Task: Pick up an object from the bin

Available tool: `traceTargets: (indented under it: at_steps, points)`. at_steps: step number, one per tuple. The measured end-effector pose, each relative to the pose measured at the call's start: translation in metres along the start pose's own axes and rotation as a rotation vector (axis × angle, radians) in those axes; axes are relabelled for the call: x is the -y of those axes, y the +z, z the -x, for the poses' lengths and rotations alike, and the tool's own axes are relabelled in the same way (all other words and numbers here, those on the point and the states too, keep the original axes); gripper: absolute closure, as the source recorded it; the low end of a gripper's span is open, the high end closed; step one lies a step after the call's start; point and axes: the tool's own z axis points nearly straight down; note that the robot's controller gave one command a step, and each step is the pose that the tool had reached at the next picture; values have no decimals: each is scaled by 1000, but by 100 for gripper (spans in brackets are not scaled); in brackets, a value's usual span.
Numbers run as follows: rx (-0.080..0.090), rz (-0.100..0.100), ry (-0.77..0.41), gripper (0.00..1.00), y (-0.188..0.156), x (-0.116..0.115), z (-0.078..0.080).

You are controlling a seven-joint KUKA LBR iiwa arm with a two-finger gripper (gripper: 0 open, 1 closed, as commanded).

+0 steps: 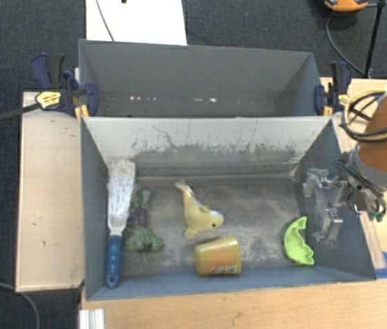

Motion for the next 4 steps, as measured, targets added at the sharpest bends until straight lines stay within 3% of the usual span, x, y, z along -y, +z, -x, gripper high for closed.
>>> traceTargets:
  at_steps: [1, 2, 3, 4]
  points:
    - [7, -2, -4, 0, -5, -1, 2]
    - [13, -4, 68, 0, 21, -28, 9]
    - [9, 0, 31, 0, 73, -43, 31]
    - [3, -2, -2, 0, 83, -74, 49]
